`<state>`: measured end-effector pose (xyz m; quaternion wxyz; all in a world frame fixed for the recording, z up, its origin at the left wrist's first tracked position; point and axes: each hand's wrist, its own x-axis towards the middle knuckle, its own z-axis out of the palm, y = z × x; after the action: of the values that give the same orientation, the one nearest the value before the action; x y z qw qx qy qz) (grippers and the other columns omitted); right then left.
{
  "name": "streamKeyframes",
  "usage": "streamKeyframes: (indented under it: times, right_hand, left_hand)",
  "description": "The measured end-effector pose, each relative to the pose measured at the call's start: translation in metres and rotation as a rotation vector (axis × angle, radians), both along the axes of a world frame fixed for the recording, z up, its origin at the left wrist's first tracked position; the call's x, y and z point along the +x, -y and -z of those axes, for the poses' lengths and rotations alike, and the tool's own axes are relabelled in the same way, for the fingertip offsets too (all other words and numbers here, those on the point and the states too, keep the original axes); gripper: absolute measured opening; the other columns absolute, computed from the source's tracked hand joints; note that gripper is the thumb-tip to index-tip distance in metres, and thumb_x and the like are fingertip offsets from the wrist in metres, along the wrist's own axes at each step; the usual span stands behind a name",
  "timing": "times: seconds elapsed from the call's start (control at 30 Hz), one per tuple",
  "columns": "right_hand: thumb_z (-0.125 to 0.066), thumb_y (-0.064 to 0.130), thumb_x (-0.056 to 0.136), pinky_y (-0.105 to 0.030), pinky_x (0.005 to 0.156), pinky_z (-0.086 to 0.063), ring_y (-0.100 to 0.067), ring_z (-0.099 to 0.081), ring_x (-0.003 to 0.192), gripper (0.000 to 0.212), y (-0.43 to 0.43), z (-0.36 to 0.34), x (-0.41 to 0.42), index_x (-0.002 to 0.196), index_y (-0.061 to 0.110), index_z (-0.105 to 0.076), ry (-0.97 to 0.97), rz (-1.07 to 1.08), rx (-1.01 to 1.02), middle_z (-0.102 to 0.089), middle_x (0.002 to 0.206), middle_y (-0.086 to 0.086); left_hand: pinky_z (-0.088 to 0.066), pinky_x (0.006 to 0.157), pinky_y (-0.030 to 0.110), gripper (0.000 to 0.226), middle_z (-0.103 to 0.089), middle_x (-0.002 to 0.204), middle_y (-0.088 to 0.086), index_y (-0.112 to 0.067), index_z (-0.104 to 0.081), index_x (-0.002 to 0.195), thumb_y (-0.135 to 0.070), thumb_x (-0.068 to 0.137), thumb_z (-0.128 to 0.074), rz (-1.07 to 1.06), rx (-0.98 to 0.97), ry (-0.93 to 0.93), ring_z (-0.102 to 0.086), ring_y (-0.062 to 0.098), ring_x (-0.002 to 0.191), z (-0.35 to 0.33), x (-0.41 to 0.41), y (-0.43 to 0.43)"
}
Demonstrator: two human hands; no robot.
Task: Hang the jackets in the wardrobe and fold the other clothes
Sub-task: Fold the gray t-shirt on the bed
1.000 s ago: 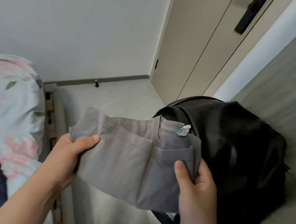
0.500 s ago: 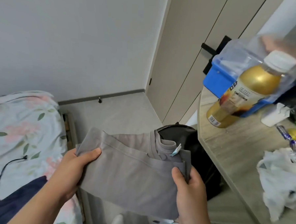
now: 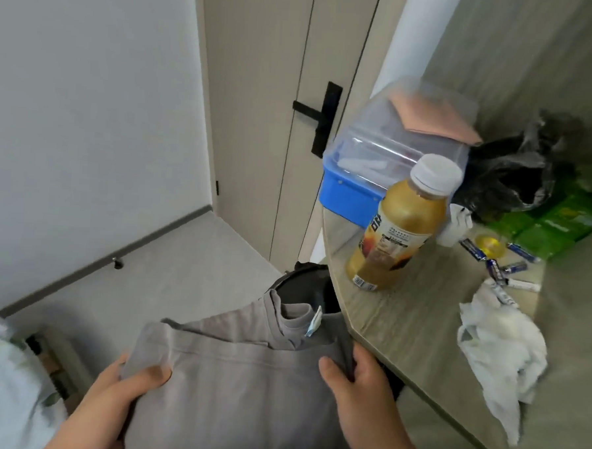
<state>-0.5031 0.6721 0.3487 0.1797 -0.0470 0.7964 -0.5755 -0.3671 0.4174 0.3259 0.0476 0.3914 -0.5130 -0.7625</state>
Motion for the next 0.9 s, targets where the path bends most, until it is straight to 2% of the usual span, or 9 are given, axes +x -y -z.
streamKeyframes:
  times: [0.07,0.13,0.2,0.3,0.43,0.53,0.63,0.83,0.9]
  right_hand:
    - [-0.069,0.012,0.088,-0.01,0.082,-0.045,0.008,-0.063,0.098,0.015,0.011,0.002,-0.004,0.101,0.022,-0.068,0.019,0.072,0.008,-0.072,0.099,0.016]
    - [-0.07,0.017,0.088,-0.022,0.091,-0.048,0.003,-0.064,0.1,0.013,0.021,0.003,-0.003,0.101,0.02,-0.069,0.032,0.154,0.015,-0.073,0.102,0.014]
    - [-0.07,0.02,0.089,-0.029,0.098,-0.047,0.001,-0.063,0.105,0.019,0.03,0.004,0.001,0.108,0.022,-0.067,0.044,0.224,0.023,-0.072,0.108,0.013]
    - [-0.069,0.017,0.089,-0.033,0.096,-0.05,-0.002,-0.066,0.101,0.019,0.033,0.005,0.013,0.106,0.025,-0.067,0.075,0.35,0.007,-0.073,0.104,0.013]
    - [-0.067,0.015,0.091,-0.043,0.088,-0.055,-0.01,-0.069,0.088,0.011,0.025,0.002,0.044,0.097,0.025,-0.068,0.118,0.567,0.016,-0.074,0.092,0.007]
    - [-0.065,0.019,0.092,-0.036,0.08,-0.055,-0.006,-0.067,0.084,0.01,0.011,0.001,0.072,0.1,0.026,-0.067,0.147,0.711,0.019,-0.073,0.091,0.01]
    - [-0.064,0.023,0.093,-0.026,0.074,-0.05,0.001,-0.066,0.082,0.012,-0.008,-0.001,0.107,0.101,0.031,-0.065,0.174,0.853,0.018,-0.072,0.091,0.018]
    - [-0.066,0.013,0.09,-0.035,0.079,-0.053,-0.013,-0.071,0.09,0.018,-0.05,-0.011,0.181,0.103,0.025,-0.068,0.127,1.22,-0.053,-0.075,0.096,0.006]
    - [-0.066,0.01,0.09,-0.037,0.079,-0.056,-0.017,-0.072,0.09,0.022,-0.059,-0.016,0.203,0.101,0.028,-0.069,0.104,1.339,-0.09,-0.076,0.097,0.002]
  left_hand:
    - [-0.045,0.1,0.045,0.06,-0.065,0.119,0.025,0.004,-0.057,0.127,0.009,0.07,-0.076,0.169,-0.047,0.008,-0.061,0.028,0.107,0.002,-0.012,0.023]
    - [-0.055,0.088,0.036,0.044,-0.072,0.11,0.018,0.003,-0.061,0.121,0.011,0.079,-0.069,0.255,-0.046,0.018,-0.068,0.02,0.093,-0.004,-0.036,0.044]
    - [-0.059,0.069,0.036,0.026,-0.076,0.092,0.016,-0.001,-0.067,0.107,0.002,0.081,-0.065,0.312,-0.021,0.063,-0.074,0.024,0.08,-0.006,-0.06,0.055]
    - [-0.052,0.087,0.049,0.037,-0.072,0.103,0.024,0.002,-0.067,0.113,-0.009,0.077,-0.066,0.446,0.037,0.053,-0.07,0.04,0.096,-0.003,-0.085,0.064]
    - [-0.056,0.074,0.04,0.036,-0.073,0.104,0.021,-0.001,-0.069,0.11,-0.01,0.075,-0.067,0.646,0.029,0.039,-0.072,0.034,0.093,-0.004,-0.121,0.056]
    - [-0.054,0.076,0.043,0.039,-0.073,0.104,0.021,-0.001,-0.069,0.109,-0.012,0.072,-0.069,0.808,0.055,0.064,-0.072,0.035,0.093,-0.001,-0.14,0.036]
    - [-0.059,0.062,0.036,0.039,-0.074,0.098,0.02,-0.001,-0.07,0.105,-0.011,0.067,-0.071,0.96,0.074,0.09,-0.073,0.033,0.085,0.002,-0.15,0.001]
    - [-0.054,0.075,0.042,0.046,-0.075,0.1,0.017,-0.01,-0.072,0.109,-0.007,0.063,-0.072,1.298,0.122,0.043,-0.073,0.032,0.089,-0.004,-0.15,-0.087]
    - [-0.059,0.067,0.039,0.045,-0.074,0.101,0.019,-0.014,-0.074,0.105,0.002,0.063,-0.073,1.456,0.201,-0.002,-0.073,0.033,0.092,-0.007,-0.143,-0.115]
